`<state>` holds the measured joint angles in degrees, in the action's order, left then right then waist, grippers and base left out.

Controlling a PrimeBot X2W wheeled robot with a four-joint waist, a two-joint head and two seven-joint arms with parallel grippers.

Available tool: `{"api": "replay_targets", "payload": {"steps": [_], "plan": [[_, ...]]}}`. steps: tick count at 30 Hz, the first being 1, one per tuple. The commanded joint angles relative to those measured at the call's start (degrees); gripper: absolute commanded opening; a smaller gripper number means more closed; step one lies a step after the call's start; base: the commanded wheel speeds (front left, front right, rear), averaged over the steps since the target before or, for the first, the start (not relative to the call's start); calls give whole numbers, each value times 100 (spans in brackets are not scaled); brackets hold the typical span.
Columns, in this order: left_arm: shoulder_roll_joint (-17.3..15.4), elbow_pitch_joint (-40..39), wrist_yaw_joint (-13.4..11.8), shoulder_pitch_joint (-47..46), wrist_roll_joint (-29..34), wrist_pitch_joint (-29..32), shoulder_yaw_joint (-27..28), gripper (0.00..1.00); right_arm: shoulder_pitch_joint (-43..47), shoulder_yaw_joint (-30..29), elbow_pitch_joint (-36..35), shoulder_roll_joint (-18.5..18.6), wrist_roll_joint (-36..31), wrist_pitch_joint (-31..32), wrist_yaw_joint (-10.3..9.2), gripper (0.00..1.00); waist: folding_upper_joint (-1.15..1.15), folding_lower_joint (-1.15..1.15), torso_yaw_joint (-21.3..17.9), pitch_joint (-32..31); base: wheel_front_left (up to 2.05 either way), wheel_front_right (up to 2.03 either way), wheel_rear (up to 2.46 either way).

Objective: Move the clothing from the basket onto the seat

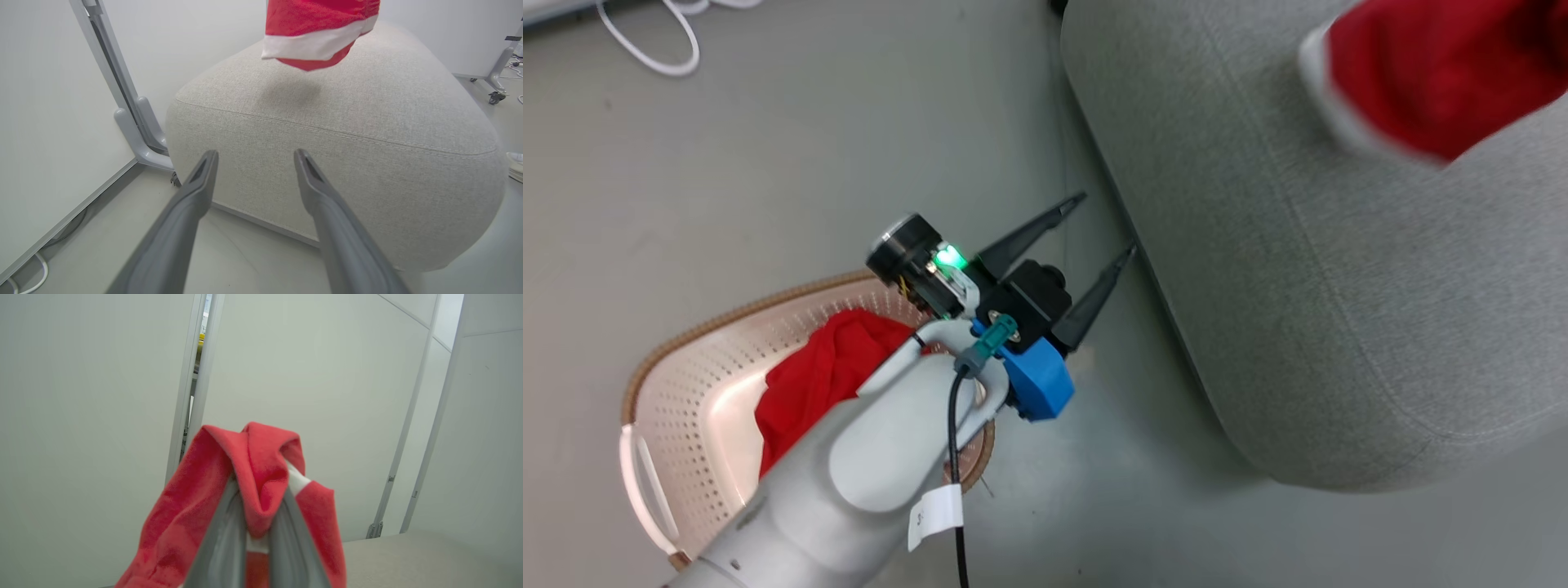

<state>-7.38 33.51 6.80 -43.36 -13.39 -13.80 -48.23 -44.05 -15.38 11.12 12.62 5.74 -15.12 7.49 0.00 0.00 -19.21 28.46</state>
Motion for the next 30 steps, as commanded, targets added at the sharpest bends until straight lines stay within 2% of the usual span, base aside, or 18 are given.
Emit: {"api": "replay_targets", "payload": {"steps": [1,7,13,15,23,30], "plan": [[-124,-53,-44,-153,55,35,39,100,-359,-238,-67,93,54,-5,1,0,0,0,34,533,0,0,0],[-399,-396,-84,-537,206,256,54,100,-1405,-1275,-13,758,151,-5,0,0,0,0,-22,1278,0,0,0],[-580,-768,-104,-746,288,464,36,100,-1627,-1745,495,1244,102,-5,1,0,0,0,-69,1754,0,0,0],[-637,-869,-110,-780,290,513,32,100,-1515,-1804,712,1206,42,-5,1,0,0,0,-77,1840,0,0,0],[-714,-1105,-132,-749,252,598,-23,100,-895,-1933,1652,659,-255,-5,1,0,0,0,-5,1926,0,0,0],[-745,-1173,-162,-723,220,615,-62,100,-620,-1814,2411,437,-282,-5,1,0,0,0,69,1909,0,0,0]]}}
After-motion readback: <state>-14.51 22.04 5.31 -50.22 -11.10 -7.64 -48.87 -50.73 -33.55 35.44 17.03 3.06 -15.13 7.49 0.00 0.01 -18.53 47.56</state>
